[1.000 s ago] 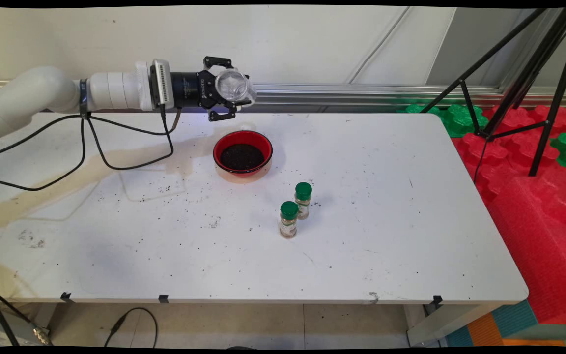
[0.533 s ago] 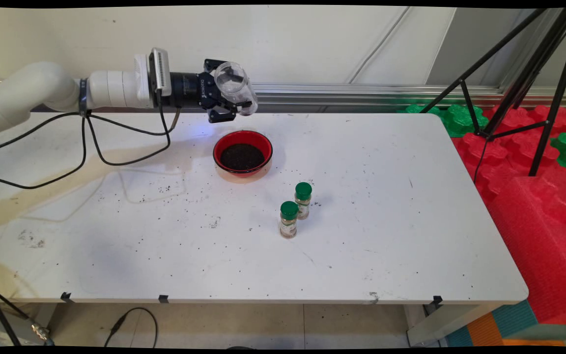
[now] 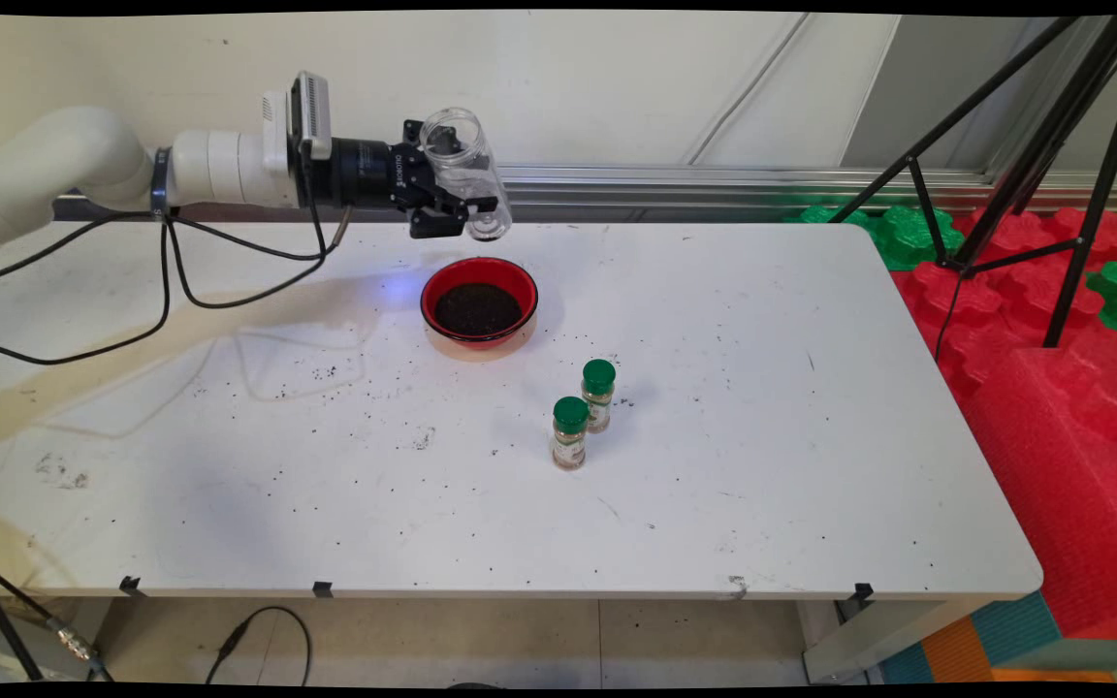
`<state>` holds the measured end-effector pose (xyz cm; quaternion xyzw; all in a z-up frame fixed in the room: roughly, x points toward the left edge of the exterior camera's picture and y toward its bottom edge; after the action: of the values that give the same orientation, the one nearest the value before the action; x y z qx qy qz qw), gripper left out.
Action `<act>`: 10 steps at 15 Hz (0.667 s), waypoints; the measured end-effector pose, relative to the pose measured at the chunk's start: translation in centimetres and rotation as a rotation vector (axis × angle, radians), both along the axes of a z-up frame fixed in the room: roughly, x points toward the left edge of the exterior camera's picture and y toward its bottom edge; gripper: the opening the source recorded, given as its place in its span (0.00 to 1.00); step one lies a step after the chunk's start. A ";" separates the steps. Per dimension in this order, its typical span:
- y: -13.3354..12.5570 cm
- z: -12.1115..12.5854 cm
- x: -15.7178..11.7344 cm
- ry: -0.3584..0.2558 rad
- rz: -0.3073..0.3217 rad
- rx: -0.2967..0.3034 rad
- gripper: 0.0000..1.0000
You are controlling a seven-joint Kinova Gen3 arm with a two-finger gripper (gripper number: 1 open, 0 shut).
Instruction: Pour the black seasoning powder in the red bowl
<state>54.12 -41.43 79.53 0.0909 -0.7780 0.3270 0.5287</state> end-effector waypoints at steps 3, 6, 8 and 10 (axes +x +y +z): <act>0.0 0.6 0.1 0.045 0.000 0.062 0.00; 0.1 1.3 0.1 0.075 -0.003 0.116 0.00; 0.2 1.9 0.2 0.088 -0.005 0.143 0.00; 0.3 2.5 0.2 0.096 -0.007 0.160 0.00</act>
<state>54.28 -41.12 82.00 0.1457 -0.7759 0.2570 0.5574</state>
